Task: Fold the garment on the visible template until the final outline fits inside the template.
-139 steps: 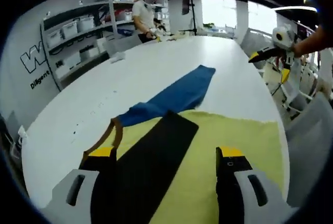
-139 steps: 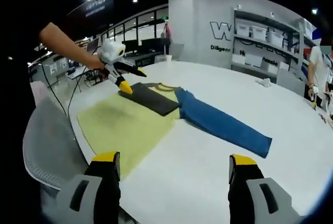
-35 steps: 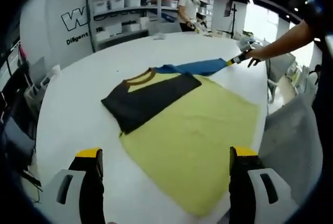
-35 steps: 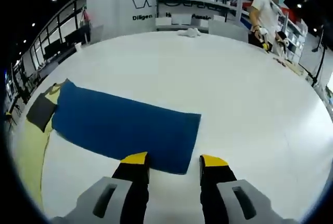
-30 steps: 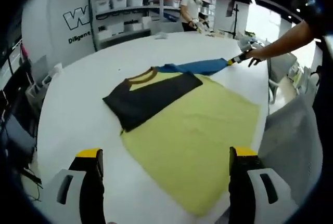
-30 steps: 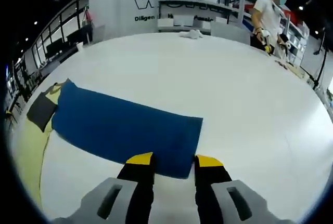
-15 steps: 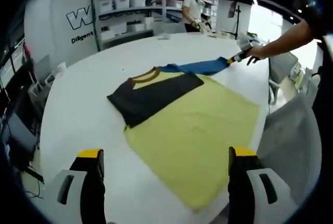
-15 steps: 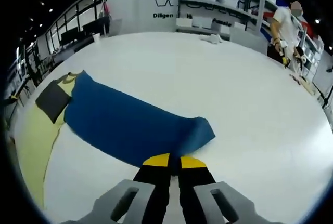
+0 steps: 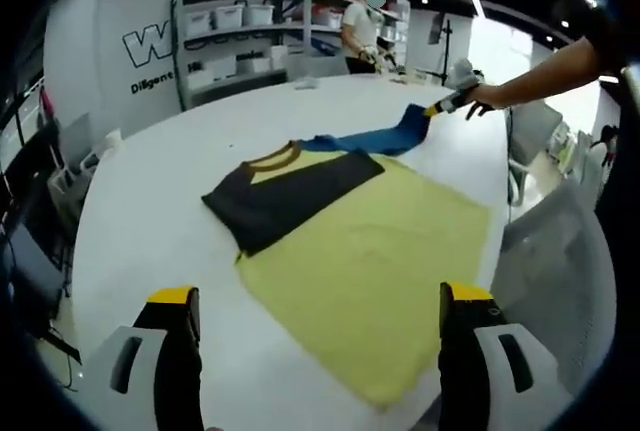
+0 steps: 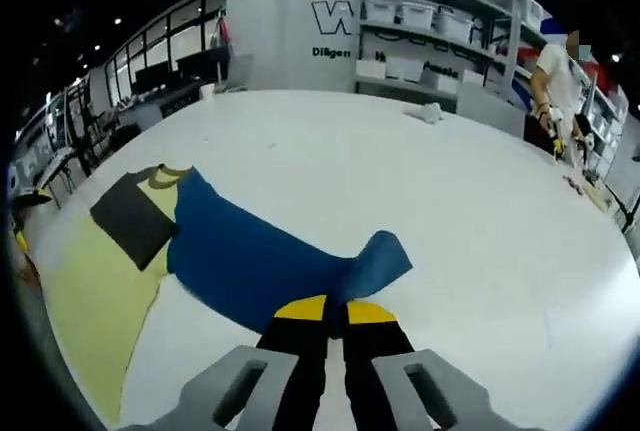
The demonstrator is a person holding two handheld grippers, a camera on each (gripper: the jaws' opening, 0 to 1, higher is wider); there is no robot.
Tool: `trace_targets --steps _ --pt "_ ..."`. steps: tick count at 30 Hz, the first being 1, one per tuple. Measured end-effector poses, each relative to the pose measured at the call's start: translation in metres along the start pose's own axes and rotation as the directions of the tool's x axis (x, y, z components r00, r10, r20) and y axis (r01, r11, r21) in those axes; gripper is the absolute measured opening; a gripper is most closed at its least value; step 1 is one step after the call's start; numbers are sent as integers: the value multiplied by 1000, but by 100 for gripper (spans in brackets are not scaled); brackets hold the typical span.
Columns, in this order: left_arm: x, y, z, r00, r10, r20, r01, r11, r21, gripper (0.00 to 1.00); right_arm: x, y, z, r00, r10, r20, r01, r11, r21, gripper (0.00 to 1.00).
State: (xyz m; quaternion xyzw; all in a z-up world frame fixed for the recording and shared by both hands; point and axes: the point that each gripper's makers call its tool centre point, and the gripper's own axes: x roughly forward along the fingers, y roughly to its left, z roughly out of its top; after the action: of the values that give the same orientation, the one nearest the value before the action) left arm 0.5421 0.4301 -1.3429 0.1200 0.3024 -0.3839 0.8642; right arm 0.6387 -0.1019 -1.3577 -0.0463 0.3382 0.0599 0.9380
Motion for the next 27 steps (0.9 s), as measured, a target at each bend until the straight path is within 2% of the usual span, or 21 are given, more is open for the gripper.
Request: trace_targets --steps 3,6,11,16,27 --pt "-3 4 0 1000 2 15 -2 1000 -3 97 -8 12 15 999 3 32 -3 1000 -5 0" --pt "-6 8 -2 1000 6 26 -5 1000 -11 97 -12 23 23 999 9 38 -9 1000 -19 0" --pt "-8 6 -4 999 -11 41 11 1000 -6 97 -21 40 37 999 14 51 -13 999 -32 0" --pt "-8 5 -6 998 -28 59 28 1000 0 97 -31 64 61 996 34 84 -30 998 -48 0" --pt "-15 11 -3 994 -40 102 43 999 -22 98 -40 106 101 985 69 155 -64 997 -34 0"
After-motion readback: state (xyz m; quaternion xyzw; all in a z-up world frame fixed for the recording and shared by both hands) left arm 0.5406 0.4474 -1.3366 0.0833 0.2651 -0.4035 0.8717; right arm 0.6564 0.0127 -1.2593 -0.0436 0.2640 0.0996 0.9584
